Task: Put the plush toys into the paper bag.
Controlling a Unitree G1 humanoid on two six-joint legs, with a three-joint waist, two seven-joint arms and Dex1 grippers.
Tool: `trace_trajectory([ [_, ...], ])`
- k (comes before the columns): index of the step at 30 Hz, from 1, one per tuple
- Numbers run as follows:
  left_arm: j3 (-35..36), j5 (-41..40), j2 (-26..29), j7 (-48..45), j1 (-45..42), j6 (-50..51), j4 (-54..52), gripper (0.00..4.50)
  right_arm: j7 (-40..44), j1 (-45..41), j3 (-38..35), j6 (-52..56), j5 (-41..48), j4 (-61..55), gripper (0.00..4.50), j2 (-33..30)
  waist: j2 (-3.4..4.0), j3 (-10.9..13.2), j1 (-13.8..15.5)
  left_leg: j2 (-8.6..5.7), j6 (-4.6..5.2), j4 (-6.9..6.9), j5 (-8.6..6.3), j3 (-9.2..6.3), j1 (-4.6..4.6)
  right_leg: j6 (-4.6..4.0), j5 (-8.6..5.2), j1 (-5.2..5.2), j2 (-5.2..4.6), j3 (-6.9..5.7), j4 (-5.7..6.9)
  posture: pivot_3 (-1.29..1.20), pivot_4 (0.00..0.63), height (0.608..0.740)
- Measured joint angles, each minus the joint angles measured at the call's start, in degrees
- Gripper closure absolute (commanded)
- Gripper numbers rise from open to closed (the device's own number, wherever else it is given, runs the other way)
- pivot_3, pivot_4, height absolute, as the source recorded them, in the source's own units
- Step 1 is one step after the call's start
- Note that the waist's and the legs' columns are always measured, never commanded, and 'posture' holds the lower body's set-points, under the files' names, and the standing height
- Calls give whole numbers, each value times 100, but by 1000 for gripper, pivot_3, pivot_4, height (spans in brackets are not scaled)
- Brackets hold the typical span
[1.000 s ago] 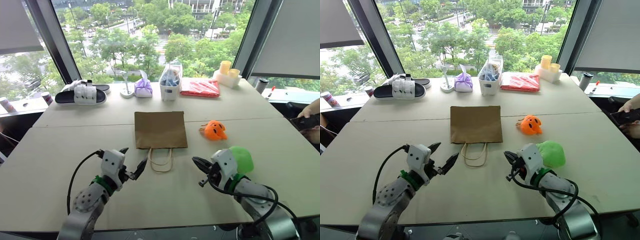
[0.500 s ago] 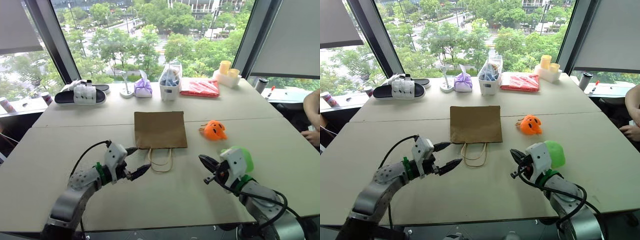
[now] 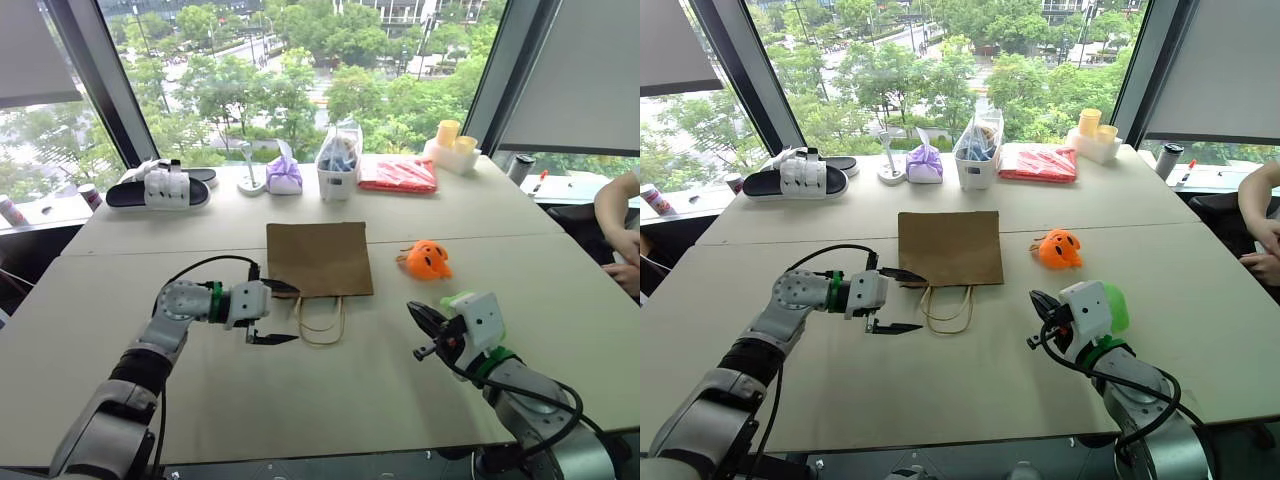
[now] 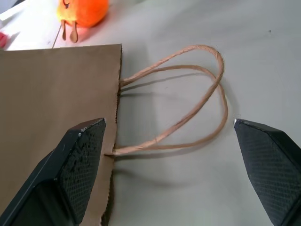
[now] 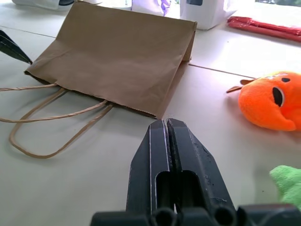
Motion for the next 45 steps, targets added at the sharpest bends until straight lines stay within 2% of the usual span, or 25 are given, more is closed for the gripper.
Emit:
trace_trajectory([
  [3, -96, 219, -331, 48, -341, -522, 726, 72, -75, 58, -13, -12, -53, -11, 4500, 0, -1, 0, 12, -1, 1, 2, 0, 0, -2, 2, 0, 0, 0, 0, 0, 0, 150, 740],
  [6, -135, 230, -577, 22, -537, -718, 1087, 889, -136, 71, -11, -16, -90, -20, 4500, 4, -4, 1, 14, -2, 1, 7, 1, 0, -3, 3, 1, 2, 0, 0, 2, 0, 150, 740],
  [13, 60, -75, -675, -363, -848, -497, 1226, 4362, -175, 158, 197, -21, -209, -25, 4500, 11, -3, 1, -46, -1, 2, 6, 1, -3, -2, 3, 0, 1, 2, -1, 7, 0, 150, 740],
  [16, 97, -240, -677, -553, -848, -141, 1112, 4443, -164, 161, 334, -28, -255, -25, 4500, 13, -4, 1, -86, -2, 2, 7, 1, -5, -3, 4, 0, 1, 2, -3, 9, 0, 150, 740],
  [19, 267, -539, -731, -539, -895, 778, 661, 4443, -175, 95, 598, -38, -328, -18, 4500, 84, -4, 1, -114, -1, 2, 8, 1, -7, -3, 4, 0, 2, 2, -3, 12, 0, 150, 740],
  [24, 377, -910, -889, -435, -1119, 1956, -216, 4443, -276, -595, 1091, 58, -492, 311, 4500, 416, -4, 1, -137, 0, 2, 10, 1, -9, 1, 4, 0, 2, 5, -2, 16, 0, 150, 740],
  [31, 378, -1133, -1002, -310, -1074, 3018, -1136, 4443, -355, -1909, 1553, -106, -772, 2183, 4500, 1048, -3, 1, -157, 0, -2, 6, 3, -10, 3, 2, 1, -5, 6, 0, 23, 0, 150, 740],
  [37, 435, -1408, -923, -190, -872, 3932, -1910, 4443, -536, -2934, 1553, -695, -1004, 3867, 4500, 1537, -2, 1, -161, 0, -7, 1, 6, -14, 3, 1, 1, -8, 6, 1, 23, 0, 150, 740],
  [42, 599, -1783, -915, 113, -820, 4699, -2465, 4443, -761, -3216, 1560, -1200, -1269, 4951, 4500, 1767, -2, 1, -157, -1, -18, 0, 12, -16, 3, 1, 1, -9, 6, 3, 23, 0, 150, 740],
  [45, 999, -2049, -1023, 664, -1084, 5190, -2365, 4443, -759, -3211, 1544, -1357, -1333, 5068, 4500, 1795, -2, 1, -160, -1, -17, 2, 11, -19, 2, 1, 2, -12, 6, 4, 29, 0, 150, 740],
])
